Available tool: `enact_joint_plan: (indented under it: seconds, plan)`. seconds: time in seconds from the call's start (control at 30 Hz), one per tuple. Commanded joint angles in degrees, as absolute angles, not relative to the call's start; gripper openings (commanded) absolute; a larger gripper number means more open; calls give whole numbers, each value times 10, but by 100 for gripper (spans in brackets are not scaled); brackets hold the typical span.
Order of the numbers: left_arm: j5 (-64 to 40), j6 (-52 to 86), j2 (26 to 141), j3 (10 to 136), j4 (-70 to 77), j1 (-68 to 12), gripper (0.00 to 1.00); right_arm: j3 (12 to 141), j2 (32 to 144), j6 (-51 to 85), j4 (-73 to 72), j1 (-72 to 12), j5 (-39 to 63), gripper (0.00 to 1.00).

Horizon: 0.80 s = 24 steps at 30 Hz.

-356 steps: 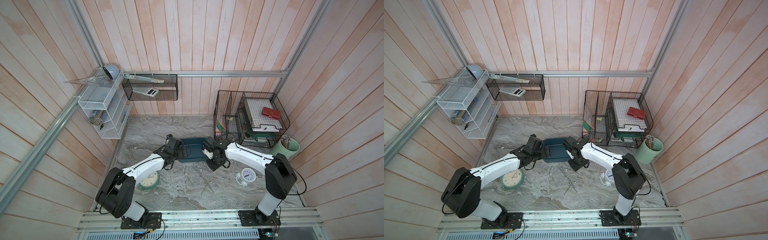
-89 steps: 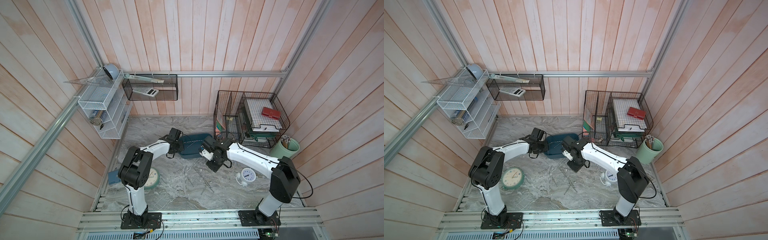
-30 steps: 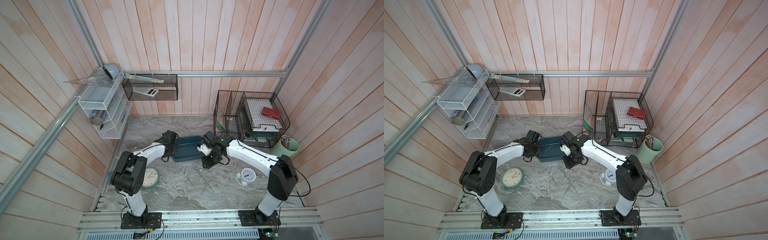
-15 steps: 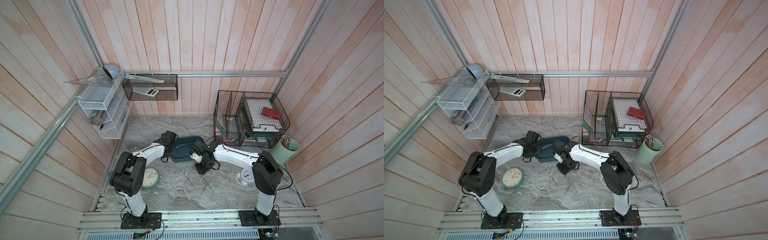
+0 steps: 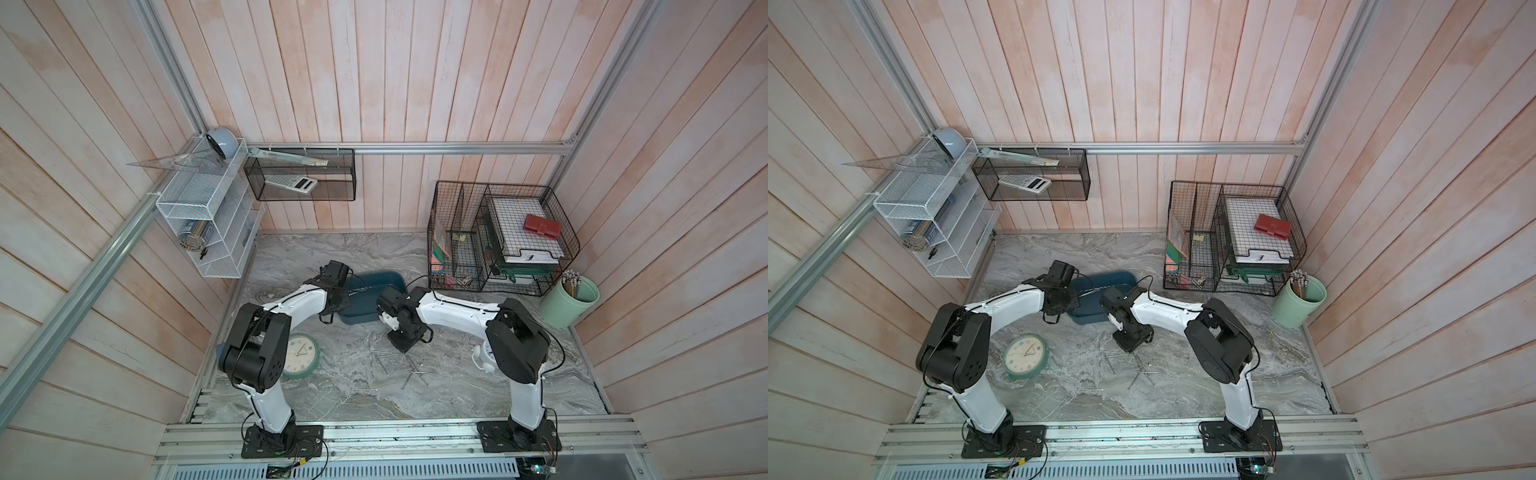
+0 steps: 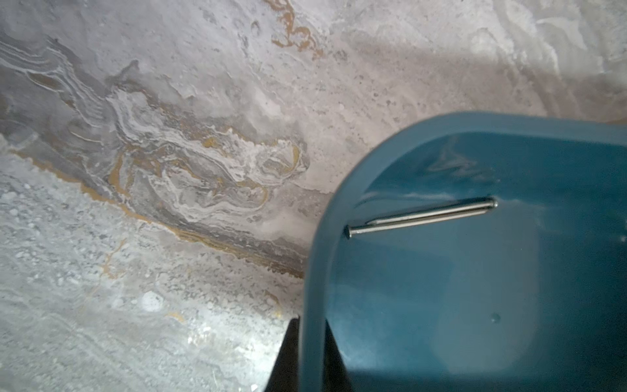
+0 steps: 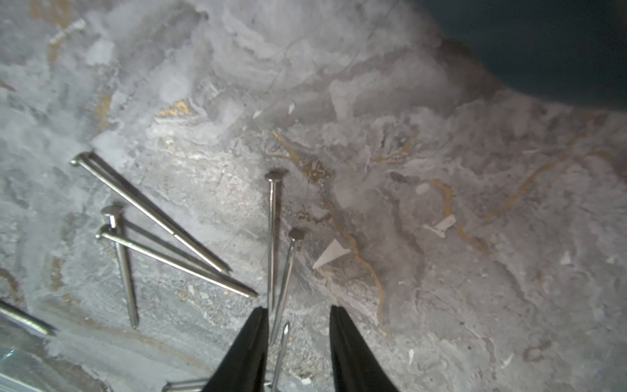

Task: Put the nails on the desktop into the storage box
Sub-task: Pick up the nail from the center of the board.

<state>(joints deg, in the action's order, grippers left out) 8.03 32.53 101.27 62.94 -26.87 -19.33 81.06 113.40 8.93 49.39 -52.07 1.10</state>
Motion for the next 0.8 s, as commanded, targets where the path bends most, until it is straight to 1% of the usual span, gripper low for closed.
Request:
enact_joint_plan:
  seconds: [0.0, 0.47, 0.77]
  plan:
    - [104, 316, 1024, 637, -298, -187, 0, 825, 1144, 83, 488, -524, -3, 36]
    - [101, 313, 1027, 633, -293, -181, 0, 826, 1158, 81, 478, -516, 2, 35]
    - [100, 311, 1030, 633, -290, -177, 0, 806, 1158, 86, 469, -512, -17, 34]
